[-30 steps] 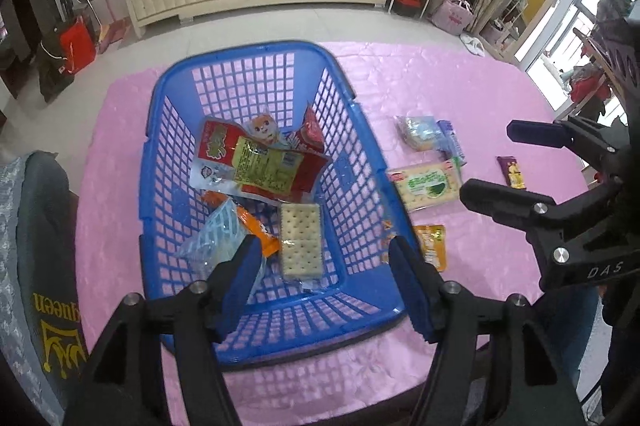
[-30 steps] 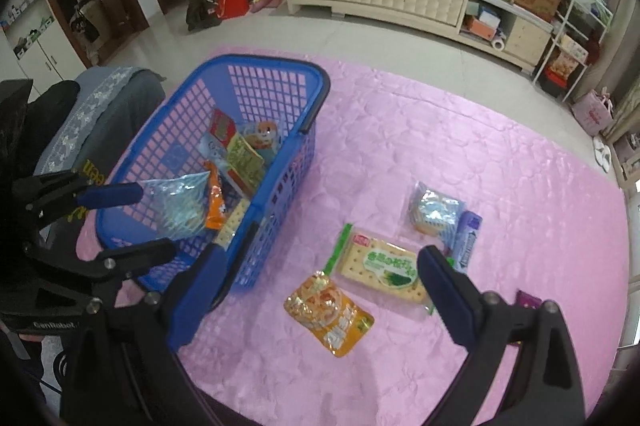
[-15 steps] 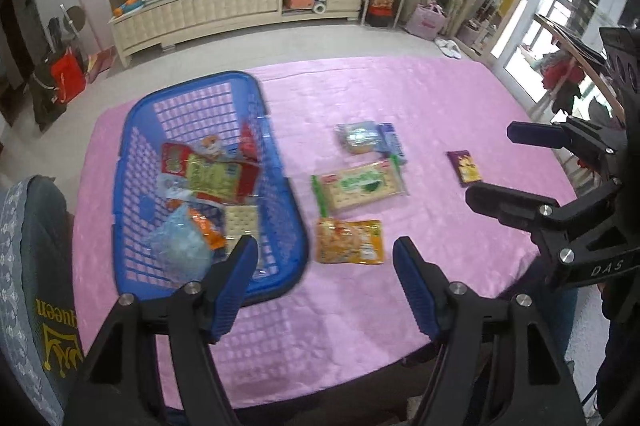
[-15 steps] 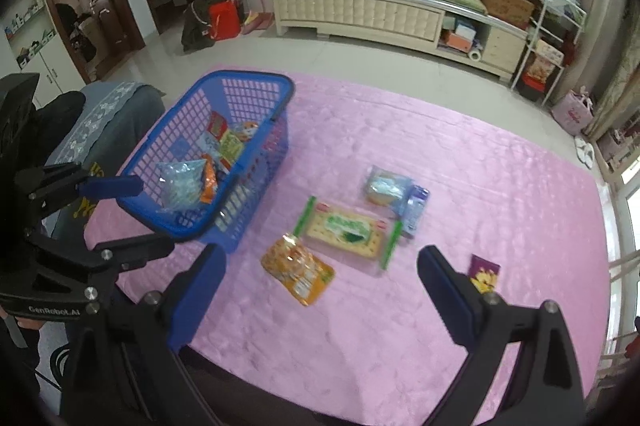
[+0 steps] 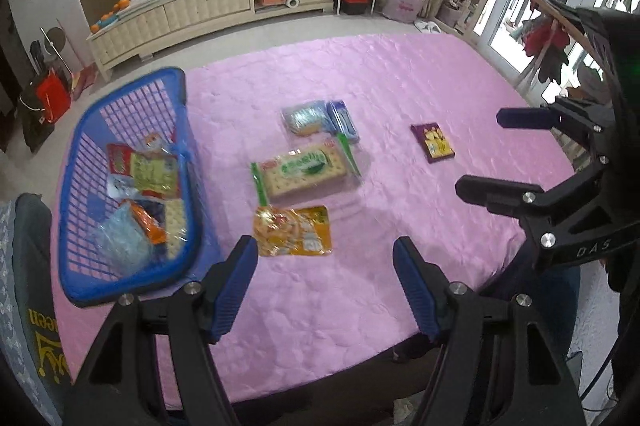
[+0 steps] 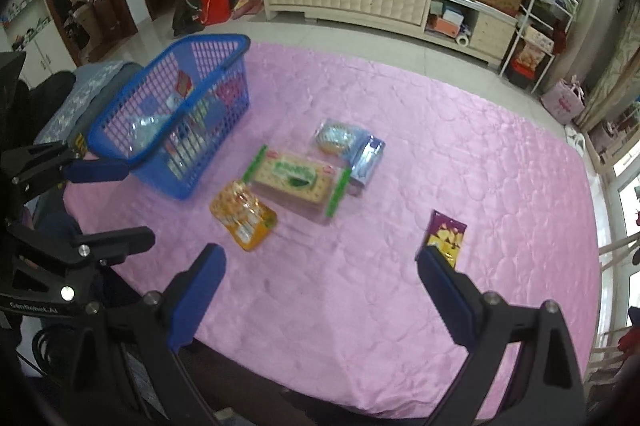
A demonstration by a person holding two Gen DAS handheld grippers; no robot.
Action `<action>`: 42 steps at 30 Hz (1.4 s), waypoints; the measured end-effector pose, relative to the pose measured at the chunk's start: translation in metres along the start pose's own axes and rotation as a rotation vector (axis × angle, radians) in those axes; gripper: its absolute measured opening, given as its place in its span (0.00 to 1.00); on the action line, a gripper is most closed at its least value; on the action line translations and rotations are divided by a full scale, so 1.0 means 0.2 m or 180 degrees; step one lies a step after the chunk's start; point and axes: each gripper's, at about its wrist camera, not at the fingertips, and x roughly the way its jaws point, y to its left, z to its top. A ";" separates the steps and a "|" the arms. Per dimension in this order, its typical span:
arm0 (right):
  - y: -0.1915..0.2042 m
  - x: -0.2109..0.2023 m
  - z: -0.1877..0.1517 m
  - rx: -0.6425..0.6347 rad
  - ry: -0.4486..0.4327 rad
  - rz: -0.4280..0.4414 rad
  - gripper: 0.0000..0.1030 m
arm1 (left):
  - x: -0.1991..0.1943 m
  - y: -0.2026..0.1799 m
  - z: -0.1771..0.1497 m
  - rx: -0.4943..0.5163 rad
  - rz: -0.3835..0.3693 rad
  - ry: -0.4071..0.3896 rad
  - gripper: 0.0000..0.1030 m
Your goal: Organize snacks
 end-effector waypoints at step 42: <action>0.18 0.97 0.23 -0.2561 0.0495 0.0804 0.73 | 0.62 0.10 -0.11 -0.0827 0.0274 0.0377 0.66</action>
